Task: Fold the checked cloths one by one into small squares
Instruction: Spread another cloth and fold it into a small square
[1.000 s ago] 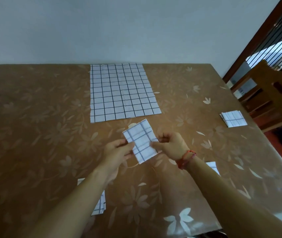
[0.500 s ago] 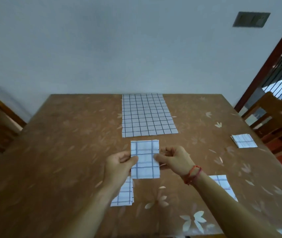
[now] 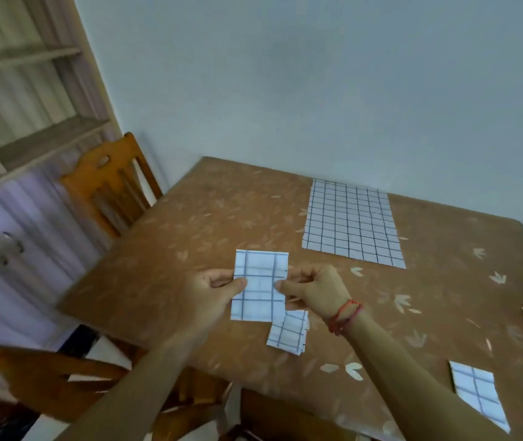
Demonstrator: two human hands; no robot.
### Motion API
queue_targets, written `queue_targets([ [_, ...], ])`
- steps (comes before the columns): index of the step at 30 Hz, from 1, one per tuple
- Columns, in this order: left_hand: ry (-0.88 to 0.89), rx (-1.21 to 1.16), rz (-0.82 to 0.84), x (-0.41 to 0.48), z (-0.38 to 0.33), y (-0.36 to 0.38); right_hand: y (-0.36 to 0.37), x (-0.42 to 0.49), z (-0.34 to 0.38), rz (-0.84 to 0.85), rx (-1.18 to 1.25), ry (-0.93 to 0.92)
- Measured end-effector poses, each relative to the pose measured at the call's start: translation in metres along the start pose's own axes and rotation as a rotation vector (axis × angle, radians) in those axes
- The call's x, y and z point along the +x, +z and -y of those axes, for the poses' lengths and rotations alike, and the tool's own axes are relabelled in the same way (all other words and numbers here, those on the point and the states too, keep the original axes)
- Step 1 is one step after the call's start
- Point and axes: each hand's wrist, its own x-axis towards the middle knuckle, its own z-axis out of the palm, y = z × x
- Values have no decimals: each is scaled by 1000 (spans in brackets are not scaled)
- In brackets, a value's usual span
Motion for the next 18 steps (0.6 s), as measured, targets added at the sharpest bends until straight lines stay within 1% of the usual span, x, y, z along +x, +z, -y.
queue_targets([
  [5,-58,-4,-158,-7,12,-43,45,9,3,61,18,22],
  [9,-95,40,-246,-9,23,-71,76,17,4,137,25,40],
  [13,-137,44,-270,-3,33,-98,102,26,4,237,23,79],
  [15,-131,55,-270,2,38,-112,114,35,4,275,18,102],
  [18,-111,97,-253,12,47,-133,137,51,0,283,36,166],
])
